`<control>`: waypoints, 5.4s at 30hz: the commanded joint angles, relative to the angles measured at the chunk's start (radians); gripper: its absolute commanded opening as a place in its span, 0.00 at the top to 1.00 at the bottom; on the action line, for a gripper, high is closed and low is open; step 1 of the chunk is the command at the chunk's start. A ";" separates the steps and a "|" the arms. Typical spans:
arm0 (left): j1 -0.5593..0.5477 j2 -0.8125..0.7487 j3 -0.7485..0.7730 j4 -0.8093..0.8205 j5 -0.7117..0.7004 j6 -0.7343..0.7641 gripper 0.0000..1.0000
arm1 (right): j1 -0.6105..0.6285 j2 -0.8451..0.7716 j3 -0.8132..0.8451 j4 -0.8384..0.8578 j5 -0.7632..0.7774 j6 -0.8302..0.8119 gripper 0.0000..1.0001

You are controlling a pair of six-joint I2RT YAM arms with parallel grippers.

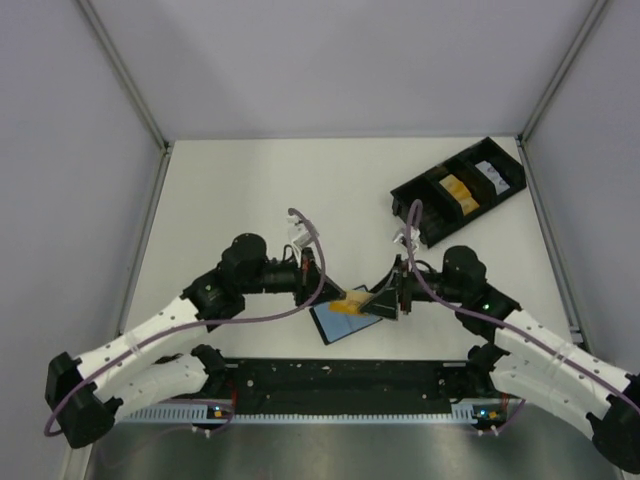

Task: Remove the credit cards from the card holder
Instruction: Place the credit card in the storage box, then remove the credit card from the card holder.

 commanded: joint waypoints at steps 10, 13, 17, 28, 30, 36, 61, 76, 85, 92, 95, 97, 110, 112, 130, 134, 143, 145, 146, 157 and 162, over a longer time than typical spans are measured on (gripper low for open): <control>-0.006 -0.245 -0.398 0.657 -0.499 -0.611 1.00 | -0.001 -0.079 -0.243 0.693 0.325 0.456 0.31; -0.026 -0.208 -0.407 0.737 -0.510 -0.660 1.00 | 0.020 -0.079 -0.255 0.697 0.385 0.469 0.31; -0.063 -0.157 -0.410 0.829 -0.566 -0.694 1.00 | 0.063 -0.054 -0.284 0.769 0.465 0.499 0.36; -0.187 -0.051 -0.409 0.996 -0.754 -0.699 1.00 | 0.108 -0.013 -0.253 0.843 0.511 0.481 0.51; -0.201 -0.039 -0.406 1.007 -0.767 -0.699 1.00 | 0.108 -0.014 -0.252 0.854 0.509 0.483 0.58; -0.218 -0.008 -0.401 1.018 -0.771 -0.696 1.00 | 0.109 -0.022 -0.247 0.868 0.503 0.472 0.80; 0.033 -0.329 -0.043 -0.190 -0.868 -0.205 0.17 | -0.209 -0.120 0.111 -0.002 0.522 0.208 1.00; 0.392 -0.228 0.021 -0.407 -0.646 0.188 0.12 | -0.797 0.277 0.346 -0.132 0.357 0.125 1.00; 0.406 -0.281 -0.018 -0.400 -0.789 0.229 0.12 | -0.905 0.657 0.584 -0.102 0.327 0.059 1.00; 0.409 -0.269 -0.019 -0.397 -0.781 0.237 0.13 | -0.919 0.923 0.772 -0.096 0.279 0.038 1.00; 0.411 -0.263 -0.021 -0.398 -0.787 0.239 0.13 | -0.919 1.027 0.880 -0.108 0.241 0.035 1.00; 0.414 -0.258 -0.021 -0.397 -0.792 0.240 0.13 | -0.919 1.087 0.941 -0.141 0.224 0.013 1.00; 0.434 -0.235 -0.022 -0.397 -0.778 0.243 0.13 | -0.917 1.271 1.101 -0.315 0.104 -0.146 1.00; 0.434 -0.232 -0.021 -0.395 -0.777 0.243 0.13 | -0.912 1.280 1.107 -0.336 0.101 -0.166 1.00; 0.437 -0.249 -0.024 -0.395 -0.763 0.245 0.14 | -0.892 1.230 1.147 -0.476 0.308 -0.241 0.63; 0.435 -0.255 -0.022 -0.397 -0.757 0.243 0.14 | -0.891 1.153 1.133 -0.499 0.408 -0.246 0.57; 0.437 -0.272 -0.022 -0.395 -0.747 0.240 0.14 | -0.820 0.975 1.101 -0.548 0.626 -0.284 0.33; 0.437 -0.275 -0.024 -0.394 -0.740 0.239 0.14 | -0.785 0.905 1.069 -0.550 0.653 -0.289 0.30; 0.437 -0.277 -0.025 -0.391 -0.732 0.239 0.14 | -0.768 0.877 1.049 -0.550 0.646 -0.291 0.28; 0.429 -0.232 -0.038 -0.325 -0.449 0.056 0.15 | -0.445 0.531 0.721 -0.539 0.480 -0.269 0.24; 0.334 -0.257 -0.146 -0.178 -0.408 -0.143 0.18 | -0.249 0.388 0.532 -0.472 0.483 -0.202 0.24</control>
